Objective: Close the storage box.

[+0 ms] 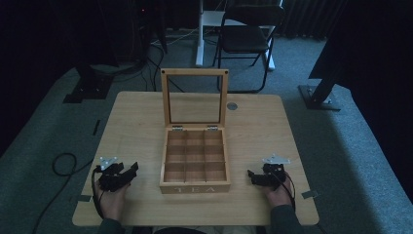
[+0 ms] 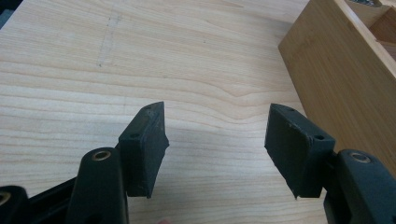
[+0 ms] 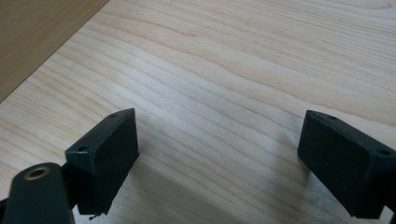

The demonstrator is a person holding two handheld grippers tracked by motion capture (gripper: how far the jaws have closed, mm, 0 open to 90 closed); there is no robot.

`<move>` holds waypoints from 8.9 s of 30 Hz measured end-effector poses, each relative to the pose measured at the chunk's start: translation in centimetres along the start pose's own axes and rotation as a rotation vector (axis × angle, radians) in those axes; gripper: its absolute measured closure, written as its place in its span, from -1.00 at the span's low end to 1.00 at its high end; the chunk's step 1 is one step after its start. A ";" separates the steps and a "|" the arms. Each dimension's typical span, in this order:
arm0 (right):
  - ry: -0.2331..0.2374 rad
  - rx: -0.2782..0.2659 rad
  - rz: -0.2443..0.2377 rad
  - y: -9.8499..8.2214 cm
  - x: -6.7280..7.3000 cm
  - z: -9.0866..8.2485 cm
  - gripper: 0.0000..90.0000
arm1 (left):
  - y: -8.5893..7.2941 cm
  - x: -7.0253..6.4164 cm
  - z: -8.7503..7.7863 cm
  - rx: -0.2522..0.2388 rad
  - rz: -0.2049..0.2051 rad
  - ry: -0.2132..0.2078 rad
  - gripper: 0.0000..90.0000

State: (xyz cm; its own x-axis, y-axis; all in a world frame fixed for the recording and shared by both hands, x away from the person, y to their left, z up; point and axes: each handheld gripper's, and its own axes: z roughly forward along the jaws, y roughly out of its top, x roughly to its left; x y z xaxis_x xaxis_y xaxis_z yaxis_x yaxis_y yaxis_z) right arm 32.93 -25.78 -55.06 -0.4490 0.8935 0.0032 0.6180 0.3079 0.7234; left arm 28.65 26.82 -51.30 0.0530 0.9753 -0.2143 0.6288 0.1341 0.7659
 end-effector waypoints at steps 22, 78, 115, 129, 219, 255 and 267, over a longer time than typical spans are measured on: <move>0.004 0.000 -0.003 0.0 0.1 0.0 -0.74 | 3.4 -2.2 -0.3 0.028 0.128 -0.103 -0.10; -0.007 0.002 0.009 0.0 0.6 0.0 -0.73 | 17.4 -7.8 7.6 -0.026 0.282 -0.260 -0.22; 0.004 0.001 -0.001 0.0 0.8 0.0 -0.73 | 19.4 -9.4 11.0 -0.015 0.330 -0.266 -0.31; 0.004 0.001 -0.002 0.0 0.8 0.0 -0.73 | 20.6 -10.4 10.7 -0.022 0.334 -0.268 0.07; 0.012 0.000 -0.008 0.0 1.1 0.0 -0.73 | 13.2 -10.4 -3.2 -0.181 0.357 -0.348 0.25; 0.013 0.001 -0.011 0.0 1.1 0.0 -0.73 | 10.5 -10.7 -4.1 -0.127 0.333 -0.335 0.15; 0.013 -0.001 -0.009 0.0 1.1 0.0 -0.73 | 9.3 -10.7 -4.2 -0.115 0.330 -0.333 0.10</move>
State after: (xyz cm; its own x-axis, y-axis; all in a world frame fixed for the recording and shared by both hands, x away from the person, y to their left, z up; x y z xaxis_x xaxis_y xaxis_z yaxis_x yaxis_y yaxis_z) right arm 32.38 -24.78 -55.06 -0.4630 0.8863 0.0057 0.6131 0.3156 0.7242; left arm 30.72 18.37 -39.35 0.4924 0.8625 -0.1170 0.4481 -0.1360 0.8836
